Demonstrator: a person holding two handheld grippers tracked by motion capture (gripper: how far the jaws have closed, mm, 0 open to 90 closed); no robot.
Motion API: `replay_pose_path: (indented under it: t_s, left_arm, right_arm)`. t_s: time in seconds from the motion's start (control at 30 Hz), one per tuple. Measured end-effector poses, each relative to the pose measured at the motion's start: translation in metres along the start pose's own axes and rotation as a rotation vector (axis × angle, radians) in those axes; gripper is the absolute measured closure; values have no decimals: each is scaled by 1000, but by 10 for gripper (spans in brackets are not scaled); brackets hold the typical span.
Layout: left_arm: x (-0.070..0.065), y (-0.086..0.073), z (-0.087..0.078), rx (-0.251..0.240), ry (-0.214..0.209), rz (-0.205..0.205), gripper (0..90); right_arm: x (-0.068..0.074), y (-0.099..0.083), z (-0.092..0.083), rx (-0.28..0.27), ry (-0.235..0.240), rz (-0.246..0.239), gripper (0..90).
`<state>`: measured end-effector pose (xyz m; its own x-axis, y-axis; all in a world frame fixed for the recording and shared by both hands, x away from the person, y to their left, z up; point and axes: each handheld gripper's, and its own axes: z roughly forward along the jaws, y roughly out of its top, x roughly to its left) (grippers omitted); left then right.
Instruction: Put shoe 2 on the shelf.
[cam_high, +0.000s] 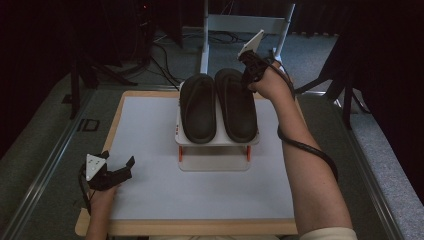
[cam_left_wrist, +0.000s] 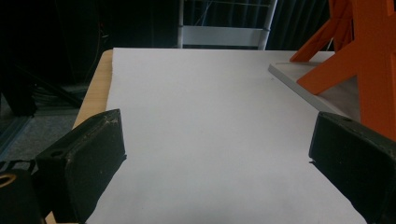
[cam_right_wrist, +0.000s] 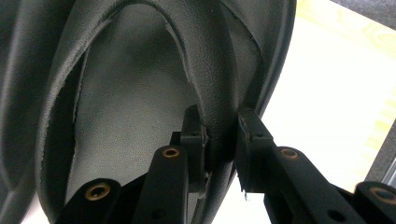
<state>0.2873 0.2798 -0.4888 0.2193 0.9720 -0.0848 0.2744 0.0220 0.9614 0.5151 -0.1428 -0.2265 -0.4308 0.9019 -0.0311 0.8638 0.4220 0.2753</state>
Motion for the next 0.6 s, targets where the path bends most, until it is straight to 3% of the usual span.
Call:
replay_pose_path:
  t_s: [0.37, 0.6]
  left_arm:
    - [0, 0, 0, 2, -2, 2, 32]
    - [0, 0, 0, 7, 0, 5, 33]
  right_arm:
    - [-3, 1, 17, 18, -21, 31, 758]
    - [1, 0, 16, 34, 36, 18, 721]
